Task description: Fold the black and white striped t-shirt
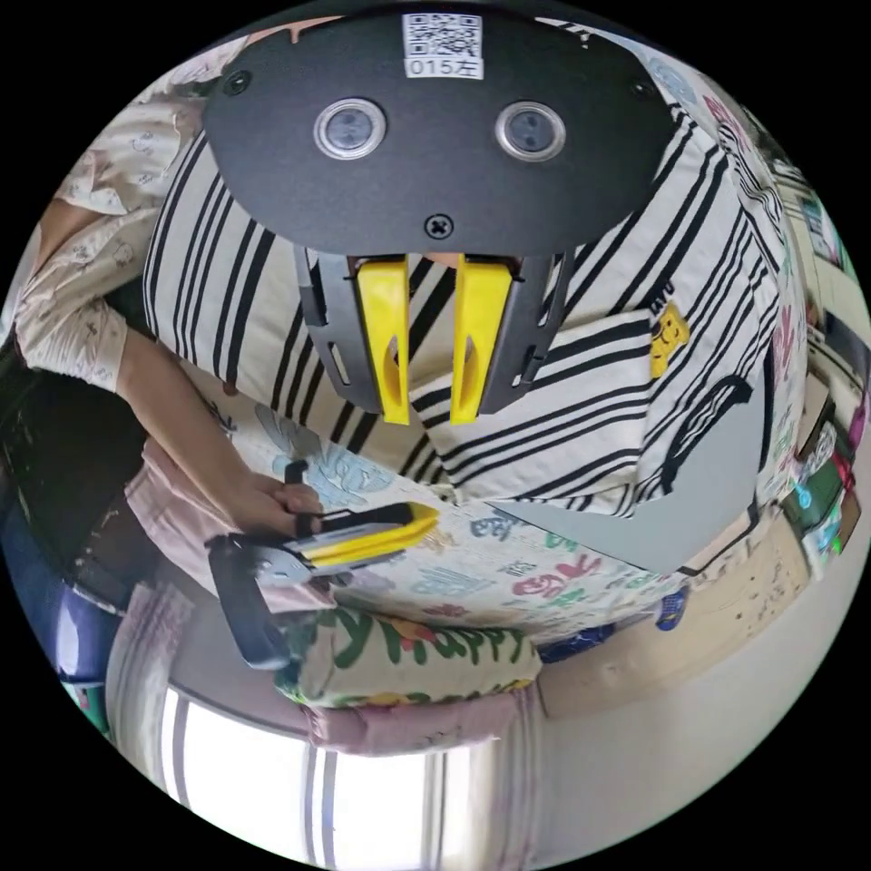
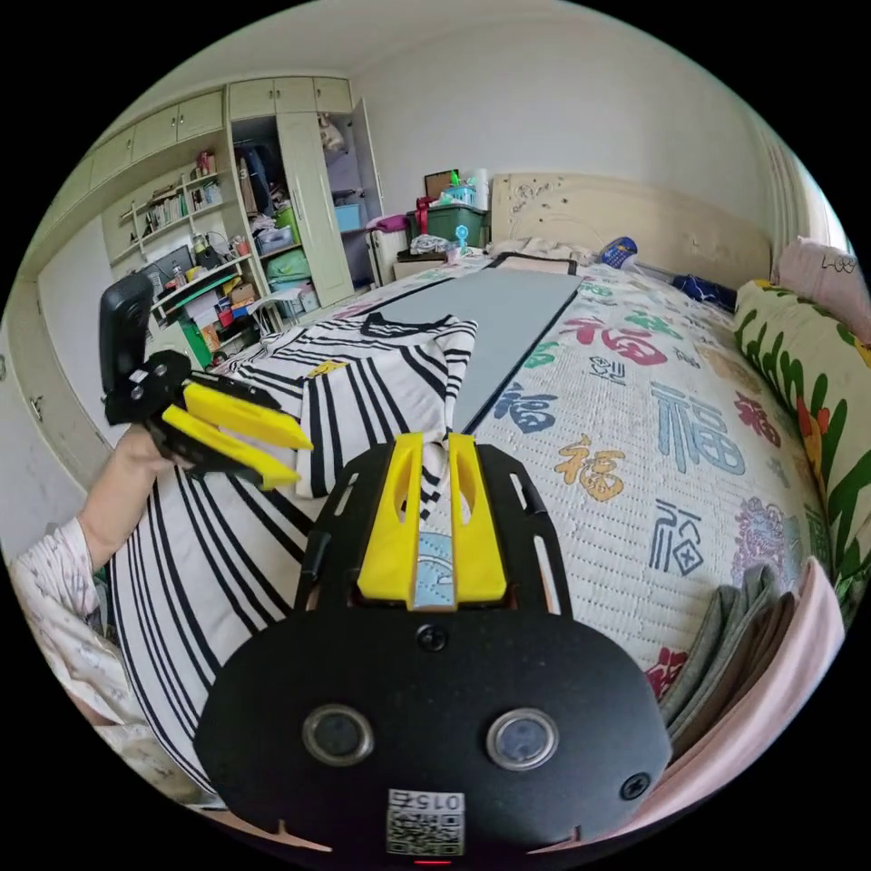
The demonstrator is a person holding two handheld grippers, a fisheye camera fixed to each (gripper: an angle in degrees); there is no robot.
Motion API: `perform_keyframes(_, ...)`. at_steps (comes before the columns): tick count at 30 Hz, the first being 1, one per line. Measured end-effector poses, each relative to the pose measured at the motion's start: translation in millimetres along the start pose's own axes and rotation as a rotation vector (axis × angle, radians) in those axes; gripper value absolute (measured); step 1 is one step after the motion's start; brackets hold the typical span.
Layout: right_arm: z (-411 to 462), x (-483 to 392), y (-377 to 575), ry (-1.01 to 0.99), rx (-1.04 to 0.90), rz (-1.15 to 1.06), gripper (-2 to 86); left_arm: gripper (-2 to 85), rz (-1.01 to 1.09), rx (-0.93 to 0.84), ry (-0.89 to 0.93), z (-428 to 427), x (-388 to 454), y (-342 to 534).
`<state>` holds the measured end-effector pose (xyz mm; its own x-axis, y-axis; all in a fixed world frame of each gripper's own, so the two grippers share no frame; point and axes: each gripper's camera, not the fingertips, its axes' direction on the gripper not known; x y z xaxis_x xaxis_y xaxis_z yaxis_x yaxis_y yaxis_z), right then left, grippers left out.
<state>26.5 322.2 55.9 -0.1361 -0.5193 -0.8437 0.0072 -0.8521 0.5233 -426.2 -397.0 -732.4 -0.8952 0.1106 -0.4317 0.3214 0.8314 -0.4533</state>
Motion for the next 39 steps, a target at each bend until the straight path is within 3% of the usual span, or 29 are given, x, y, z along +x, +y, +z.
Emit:
perform_keyframes(7,51,-22,-58,0.104,-0.104,-0.011,4.9,5.7,0.012,-0.059,0.011,5,41,38)
perform_keyframes(18,63,-12,-87,0.046,-0.104,0.009,4.9,5.5,0.015,-0.059,0.013,-38,96,50)
perform_keyframes(34,90,22,-76,0.065,-0.144,0.056,2.6,5.3,0.017,-0.053,0.029,-148,159,-33)
perform_keyframes(39,75,50,-51,0.006,-0.091,0.086,4.0,5.2,0.029,0.080,0.022,-228,158,-78)
